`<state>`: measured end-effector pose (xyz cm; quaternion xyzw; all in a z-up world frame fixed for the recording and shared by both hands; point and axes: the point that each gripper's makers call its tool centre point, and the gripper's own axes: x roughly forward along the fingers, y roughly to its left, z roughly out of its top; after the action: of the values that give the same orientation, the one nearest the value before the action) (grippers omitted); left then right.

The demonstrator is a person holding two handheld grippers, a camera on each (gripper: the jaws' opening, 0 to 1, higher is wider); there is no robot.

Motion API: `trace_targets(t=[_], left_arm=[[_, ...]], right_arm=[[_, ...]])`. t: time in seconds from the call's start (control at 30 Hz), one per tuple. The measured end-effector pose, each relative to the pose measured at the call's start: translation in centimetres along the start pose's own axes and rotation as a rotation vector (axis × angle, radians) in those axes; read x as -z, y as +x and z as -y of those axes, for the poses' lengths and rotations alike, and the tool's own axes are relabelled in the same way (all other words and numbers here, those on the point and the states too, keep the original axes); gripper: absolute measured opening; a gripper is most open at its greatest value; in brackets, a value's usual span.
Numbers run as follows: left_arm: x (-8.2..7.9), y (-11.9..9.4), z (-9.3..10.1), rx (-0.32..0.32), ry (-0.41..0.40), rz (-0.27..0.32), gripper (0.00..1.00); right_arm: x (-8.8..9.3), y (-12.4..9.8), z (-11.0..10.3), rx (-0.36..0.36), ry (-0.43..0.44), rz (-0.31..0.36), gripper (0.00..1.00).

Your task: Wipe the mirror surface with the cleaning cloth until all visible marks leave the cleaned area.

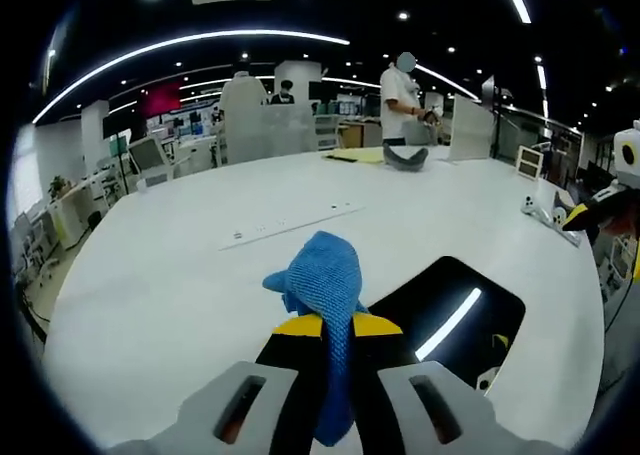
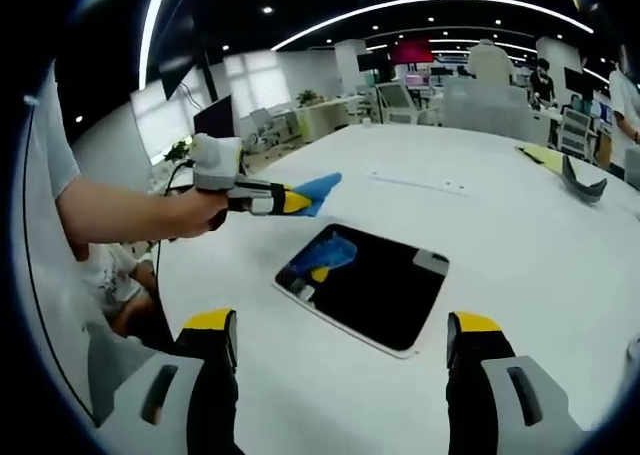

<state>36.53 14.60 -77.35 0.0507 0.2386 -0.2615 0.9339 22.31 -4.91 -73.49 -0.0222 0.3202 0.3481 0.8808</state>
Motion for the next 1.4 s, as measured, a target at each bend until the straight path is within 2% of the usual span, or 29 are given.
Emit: trace_targets(t=[0.47, 0.7, 1.03, 1.2, 1.4], left_arm=[[2.7, 3.6, 0.0, -0.001, -0.020, -0.068, 0.05], [4.6, 4.3, -0.2, -0.009, -0.038, -0.112, 0.05], [4.4, 4.3, 0.0, -0.014, -0.025, -0.105, 0.05], [4.3, 4.4, 0.2, -0.012, 0.042, -0.121, 0.05], [4.2, 4.7, 0.5, -0.019, 0.039, -0.128, 0.05]], right_arm=[[1.0, 0.0, 1.0, 0.018, 0.016, -0.036, 0.86], [1.1, 0.1, 1.4, 0.026, 0.023, -0.043, 0.86], [1.6, 0.0, 1.2, 0.023, 0.028, -0.046, 0.86], [2.1, 0.0, 1.0, 0.015, 0.026, -0.056, 0.86], [1.9, -0.1, 1.5, 0.016, 0.030, -0.051, 0.86]])
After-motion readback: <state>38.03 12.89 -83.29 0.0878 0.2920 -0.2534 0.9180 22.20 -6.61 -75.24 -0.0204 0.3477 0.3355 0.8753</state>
